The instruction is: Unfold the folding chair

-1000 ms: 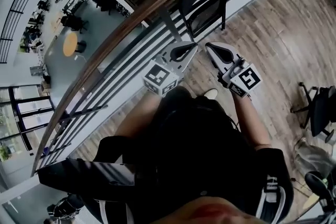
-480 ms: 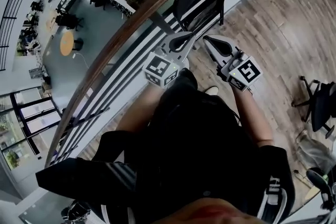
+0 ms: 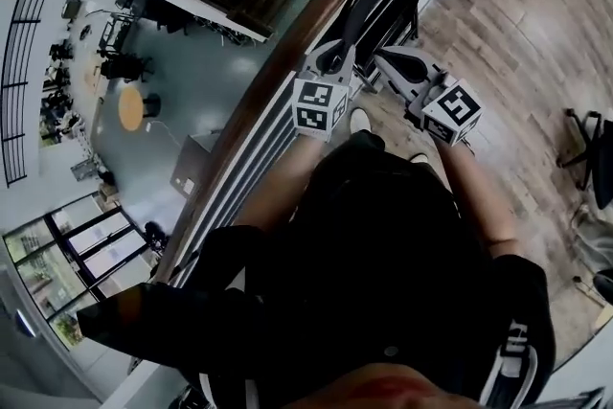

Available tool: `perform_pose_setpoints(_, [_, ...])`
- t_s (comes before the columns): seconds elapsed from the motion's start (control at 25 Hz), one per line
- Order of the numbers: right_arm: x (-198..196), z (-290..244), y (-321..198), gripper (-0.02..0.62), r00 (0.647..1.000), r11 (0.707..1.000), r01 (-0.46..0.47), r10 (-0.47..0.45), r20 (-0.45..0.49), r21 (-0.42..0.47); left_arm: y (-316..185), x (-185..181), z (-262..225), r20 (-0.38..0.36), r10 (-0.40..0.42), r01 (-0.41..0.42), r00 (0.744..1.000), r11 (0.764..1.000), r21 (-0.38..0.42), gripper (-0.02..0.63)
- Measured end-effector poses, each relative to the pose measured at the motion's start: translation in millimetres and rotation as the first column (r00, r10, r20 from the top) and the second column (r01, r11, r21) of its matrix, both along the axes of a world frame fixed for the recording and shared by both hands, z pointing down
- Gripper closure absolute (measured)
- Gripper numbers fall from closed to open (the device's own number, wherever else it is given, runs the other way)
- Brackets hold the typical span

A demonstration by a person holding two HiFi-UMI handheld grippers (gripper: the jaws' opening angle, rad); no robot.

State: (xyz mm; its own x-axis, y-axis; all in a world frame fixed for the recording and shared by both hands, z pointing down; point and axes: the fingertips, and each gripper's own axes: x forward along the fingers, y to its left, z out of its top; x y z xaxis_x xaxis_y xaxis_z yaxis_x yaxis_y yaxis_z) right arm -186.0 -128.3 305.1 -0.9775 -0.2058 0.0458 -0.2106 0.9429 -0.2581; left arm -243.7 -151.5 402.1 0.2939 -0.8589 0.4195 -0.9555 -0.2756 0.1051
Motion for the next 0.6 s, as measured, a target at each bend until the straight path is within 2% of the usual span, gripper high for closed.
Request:
perform_pose_setpoints(0.08, [-8, 1, -7, 0.588, 1.000, 0.999, -0.020, 0.020, 0.000, -0.025, -10, -10, 25, 0.020, -0.005, 0.007, 1.000, 0.997, -0.082, 0.502])
perform_pose_setpoints(0.28, [-7, 17, -20, 0.588, 0.996, 0.996, -0.085, 0.083, -0.033, -0.036, -26, -29, 80, 0.051, -0.063, 0.073, 0.997, 0.971, -0.227, 0.433])
perform_pose_setpoints(0.44, [-2, 18, -28, 0.588, 0.993, 0.992, -0.114, 0.112, -0.032, -0.050, -34, -35, 111, 0.085, -0.094, 0.115, 0.992, 0.951, -0.288, 0.414])
perform_pose_setpoints(0.6, [2, 17, -31, 0.588, 0.991, 0.989, -0.135, 0.134, -0.026, -0.058, -43, -43, 133, 0.113, -0.111, 0.141, 0.987, 0.940, -0.310, 0.411])
